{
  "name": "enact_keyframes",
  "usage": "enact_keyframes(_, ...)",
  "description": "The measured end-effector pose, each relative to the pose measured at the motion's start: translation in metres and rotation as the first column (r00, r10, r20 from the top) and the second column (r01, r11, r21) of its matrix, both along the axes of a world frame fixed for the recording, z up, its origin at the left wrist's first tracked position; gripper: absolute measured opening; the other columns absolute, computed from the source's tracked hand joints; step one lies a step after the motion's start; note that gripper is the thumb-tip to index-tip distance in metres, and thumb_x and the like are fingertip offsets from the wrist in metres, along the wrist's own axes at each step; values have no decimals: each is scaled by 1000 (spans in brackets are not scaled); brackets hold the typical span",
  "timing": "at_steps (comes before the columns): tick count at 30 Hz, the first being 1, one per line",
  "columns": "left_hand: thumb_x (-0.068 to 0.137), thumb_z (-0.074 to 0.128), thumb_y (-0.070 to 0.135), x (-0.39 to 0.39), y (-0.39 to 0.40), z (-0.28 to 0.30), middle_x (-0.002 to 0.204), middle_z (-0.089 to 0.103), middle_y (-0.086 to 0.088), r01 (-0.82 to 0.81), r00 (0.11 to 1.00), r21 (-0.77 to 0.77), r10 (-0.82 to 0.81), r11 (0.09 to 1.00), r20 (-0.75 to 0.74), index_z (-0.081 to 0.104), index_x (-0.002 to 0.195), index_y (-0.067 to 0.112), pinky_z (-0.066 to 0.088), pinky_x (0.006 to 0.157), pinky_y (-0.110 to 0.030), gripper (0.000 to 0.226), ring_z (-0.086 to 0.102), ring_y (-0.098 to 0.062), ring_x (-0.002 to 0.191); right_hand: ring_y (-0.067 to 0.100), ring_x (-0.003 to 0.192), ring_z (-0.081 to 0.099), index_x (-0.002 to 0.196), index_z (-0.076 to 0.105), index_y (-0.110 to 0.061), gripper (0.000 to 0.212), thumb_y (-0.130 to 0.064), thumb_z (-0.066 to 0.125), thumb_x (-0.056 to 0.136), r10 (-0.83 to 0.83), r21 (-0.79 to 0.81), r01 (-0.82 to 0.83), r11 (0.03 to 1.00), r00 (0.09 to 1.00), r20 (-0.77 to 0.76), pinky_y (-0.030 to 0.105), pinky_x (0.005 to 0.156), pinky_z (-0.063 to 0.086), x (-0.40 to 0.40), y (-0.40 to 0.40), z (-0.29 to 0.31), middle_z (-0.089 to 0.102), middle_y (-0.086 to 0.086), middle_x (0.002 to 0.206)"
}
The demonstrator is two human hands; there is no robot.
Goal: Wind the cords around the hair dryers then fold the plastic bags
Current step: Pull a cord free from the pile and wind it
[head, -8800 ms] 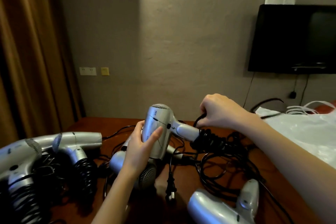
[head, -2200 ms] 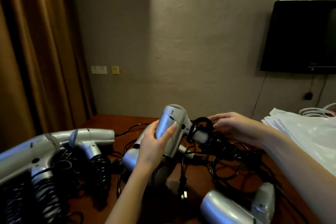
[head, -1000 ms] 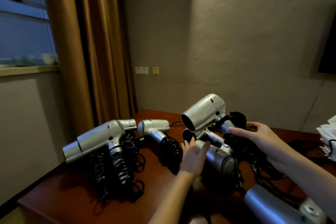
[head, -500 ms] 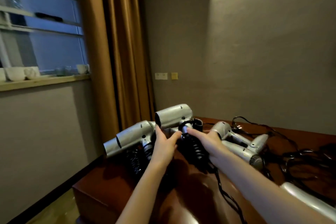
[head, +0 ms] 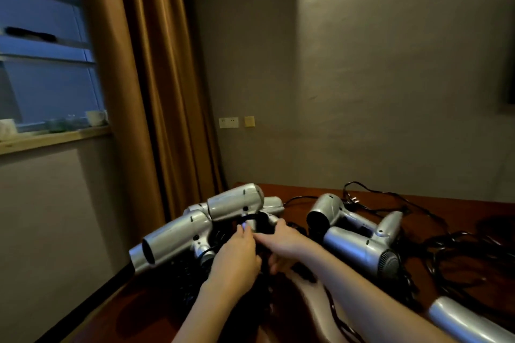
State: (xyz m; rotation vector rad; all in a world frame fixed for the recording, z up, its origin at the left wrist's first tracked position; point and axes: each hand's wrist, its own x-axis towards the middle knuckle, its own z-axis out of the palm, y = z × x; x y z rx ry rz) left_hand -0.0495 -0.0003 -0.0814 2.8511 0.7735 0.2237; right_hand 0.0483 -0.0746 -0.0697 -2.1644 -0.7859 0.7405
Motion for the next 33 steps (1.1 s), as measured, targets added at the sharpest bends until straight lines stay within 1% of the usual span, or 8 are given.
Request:
enact_keyframes(3, 101, 45, 33, 3, -8, -2, 153, 32, -13, -33, 999, 61, 33, 998, -2, 10, 155, 5, 29, 111, -29, 70, 32, -26, 140, 26, 77, 70, 129, 40, 0, 47, -34, 46, 98, 132, -60, -125, 990, 983, 129, 29, 63, 55, 11, -24, 27, 72, 18, 98)
enact_keyframes(7, 99, 46, 42, 12, -36, -3, 154, 25, -9, -36, 994, 76, 28, 996, 108, 36, 146, 15, 30, 112, -32, 56, 23, -26, 143, 15, 62, 64, 110, 51, -10, 17, -14, 42, 97, 126, -43, -119, 992, 957, 262, 24, 51, 47, 42, -75, 35, 69, 9, 83)
enact_keyframes(13, 96, 49, 47, 33, -72, -9, 162, 15, -9, -14, 990, 63, 5, 998, 141, 37, 146, 22, 21, 119, -40, 58, 14, -32, 147, 13, 93, 65, 91, 69, -21, 38, 6, 43, 83, -45, 97, -4, 995, 867, 497, 21, 78, 49, 81, -146, 15, 71, -2, 92)
enact_keyframes(18, 97, 46, 49, 57, -104, -9, 155, 30, 1, 137, 974, 80, -149, 987, 169, 37, 146, 23, 21, 119, -34, 57, 19, -20, 144, 23, 123, 47, 119, 64, -25, 46, 1, 48, 84, 134, -205, 3, 979, 749, 649, 38, 97, 43, 114, -180, 3, 56, 0, 128)
enact_keyframes(23, 93, 54, 46, 108, -131, 2, 134, 56, 3, 332, 928, -85, -309, 939, 206, 49, 136, 23, 40, 106, -34, 50, 48, -15, 125, 22, 145, 13, 148, 28, -29, 65, -5, 51, 92, 282, -428, 62, 901, 666, 690, 52, 113, 27, 132, -185, -12, 22, -5, 155)
enact_keyframes(25, 90, 57, 46, 130, -137, 4, 120, 65, 2, 339, 937, -142, -320, 930, 143, 52, 129, 20, 47, 97, -38, 47, 59, -17, 110, 22, 147, 10, 149, 25, -25, 65, -6, 52, 94, 269, -431, 106, 896, 643, 717, 55, 116, 16, 141, -184, -13, 19, -2, 157)
enact_keyframes(29, 89, 57, 48, 158, -139, 2, 116, 67, -3, 297, 949, -118, -306, 948, -75, 53, 123, 17, 35, 109, -48, 46, 59, -23, 111, 25, 135, 30, 135, 40, -15, 45, -7, 53, 93, 379, -500, 119, 858, 510, 772, 51, 116, 15, 155, -184, -11, 33, 7, 143)
enact_keyframes(33, 86, 62, 50, 171, -134, 3, 114, 66, -3, 282, 951, -140, -296, 949, -93, 56, 110, 18, 31, 109, -53, 40, 58, -26, 113, 24, 128, 38, 126, 49, -21, 37, -8, 52, 92, 425, -480, 33, 877, 414, 805, 56, 117, 12, 162, -191, 12, 35, 4, 136)
